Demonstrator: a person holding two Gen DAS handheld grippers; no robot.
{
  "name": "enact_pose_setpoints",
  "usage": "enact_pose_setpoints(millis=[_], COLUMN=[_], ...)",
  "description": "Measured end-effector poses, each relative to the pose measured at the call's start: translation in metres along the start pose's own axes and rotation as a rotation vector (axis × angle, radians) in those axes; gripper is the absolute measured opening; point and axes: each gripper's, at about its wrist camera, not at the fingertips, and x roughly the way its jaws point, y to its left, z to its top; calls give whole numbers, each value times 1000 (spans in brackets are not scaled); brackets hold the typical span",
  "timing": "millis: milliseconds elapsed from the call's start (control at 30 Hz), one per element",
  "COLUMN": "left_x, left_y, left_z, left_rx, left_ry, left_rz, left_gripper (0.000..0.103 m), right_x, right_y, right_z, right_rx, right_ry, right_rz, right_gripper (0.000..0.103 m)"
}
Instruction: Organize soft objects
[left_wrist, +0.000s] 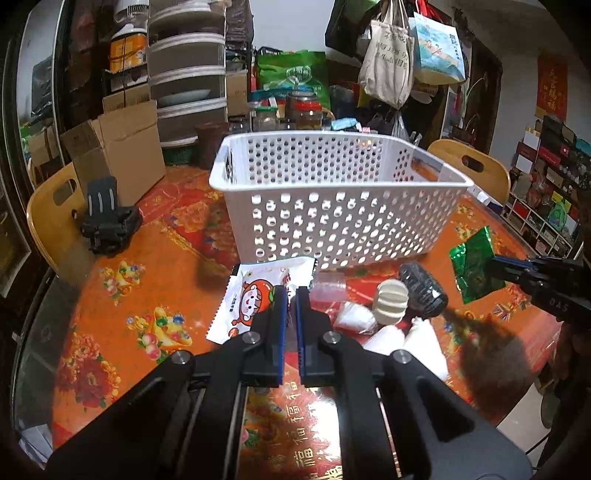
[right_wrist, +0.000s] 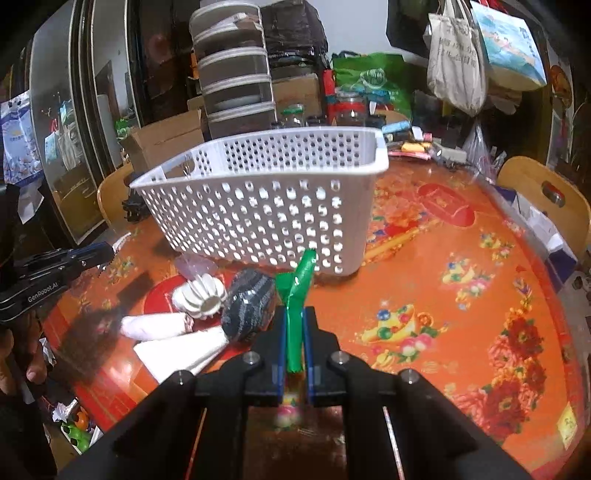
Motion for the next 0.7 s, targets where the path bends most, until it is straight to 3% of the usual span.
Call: enact_pose_setpoints(millis=[400, 700], left_x=[-33, -56], left_y=[-11, -17], left_z=[26, 60], left_rx=[36, 71], left_ry=[-66, -120], left_rz=[18, 22], left_gripper=[4, 4], right_x=[-47, -59], right_y=[11, 6], right_z=[32, 65], right_rx=[-48, -60], right_ry=[-101, -141], right_rz=[9, 22], right_gripper=[7, 7])
